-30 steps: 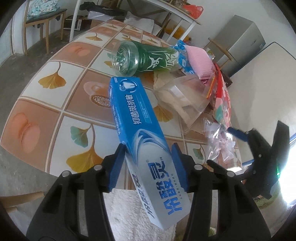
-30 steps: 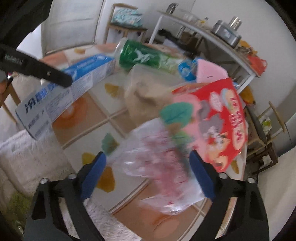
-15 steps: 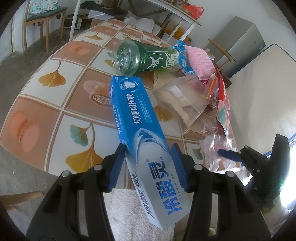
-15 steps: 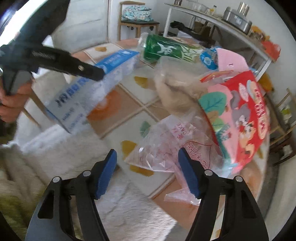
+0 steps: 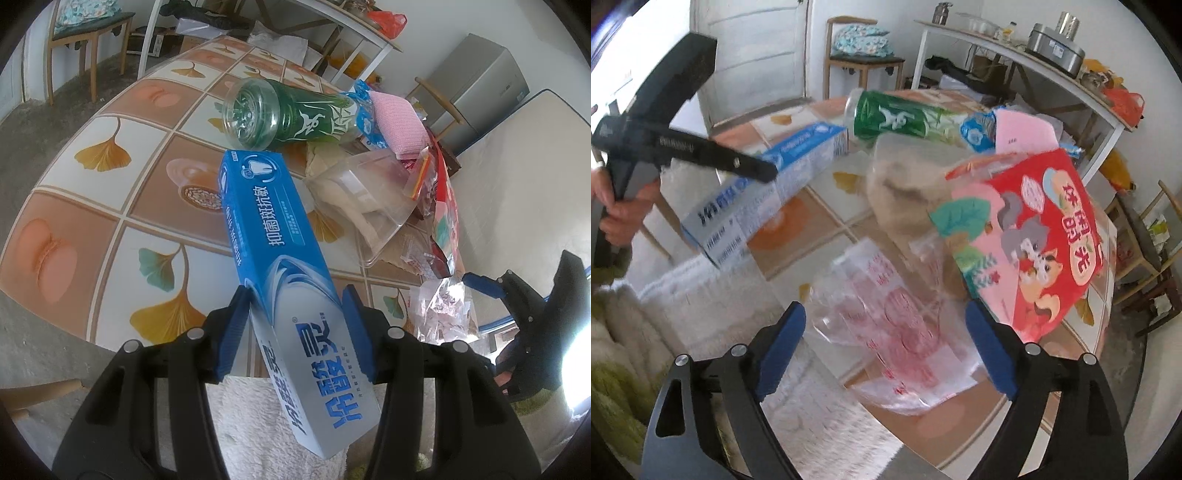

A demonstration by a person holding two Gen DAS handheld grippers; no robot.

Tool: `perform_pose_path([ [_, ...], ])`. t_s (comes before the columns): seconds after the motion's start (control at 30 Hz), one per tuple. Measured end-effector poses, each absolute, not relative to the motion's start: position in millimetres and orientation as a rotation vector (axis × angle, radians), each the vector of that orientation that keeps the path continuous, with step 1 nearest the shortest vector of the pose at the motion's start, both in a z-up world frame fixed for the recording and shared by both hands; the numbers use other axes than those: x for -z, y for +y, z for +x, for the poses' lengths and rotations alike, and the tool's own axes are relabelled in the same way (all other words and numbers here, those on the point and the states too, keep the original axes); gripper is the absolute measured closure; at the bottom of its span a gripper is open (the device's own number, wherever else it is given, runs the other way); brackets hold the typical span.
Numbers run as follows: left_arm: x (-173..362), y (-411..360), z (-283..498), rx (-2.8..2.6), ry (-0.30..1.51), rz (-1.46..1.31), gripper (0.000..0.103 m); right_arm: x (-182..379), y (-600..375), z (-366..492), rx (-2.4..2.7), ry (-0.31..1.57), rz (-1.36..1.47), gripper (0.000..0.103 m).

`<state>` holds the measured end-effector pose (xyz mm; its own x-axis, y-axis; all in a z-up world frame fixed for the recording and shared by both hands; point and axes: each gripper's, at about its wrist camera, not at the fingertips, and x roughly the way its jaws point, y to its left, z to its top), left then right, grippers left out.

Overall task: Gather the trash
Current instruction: 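Grasp the clear plastic bag with the right tool while the left tool holds the toothpaste box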

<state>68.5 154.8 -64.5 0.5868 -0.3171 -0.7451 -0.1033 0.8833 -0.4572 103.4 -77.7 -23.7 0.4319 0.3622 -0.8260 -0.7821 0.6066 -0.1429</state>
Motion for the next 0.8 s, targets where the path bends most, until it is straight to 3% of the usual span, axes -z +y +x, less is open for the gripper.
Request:
perform_pose_path([
  [0.27, 64.5, 155.5, 68.4, 0.129, 0.945, -0.49, 0.054, 44.0, -81.3, 114.5, -0.758, 0.931, -0.574, 0.017],
  [0.53, 65.8, 155.2, 68.5, 0.127, 0.949, -0.499, 0.054, 42.3, -79.2, 113.3, -0.679, 0.936, -0.518, 0.057],
  [0.8, 66.4, 155.2, 70.1, 0.104, 0.971, -0.53, 0.054, 25.0, -78.0, 98.3, -0.644, 0.891, -0.409, 0.07],
])
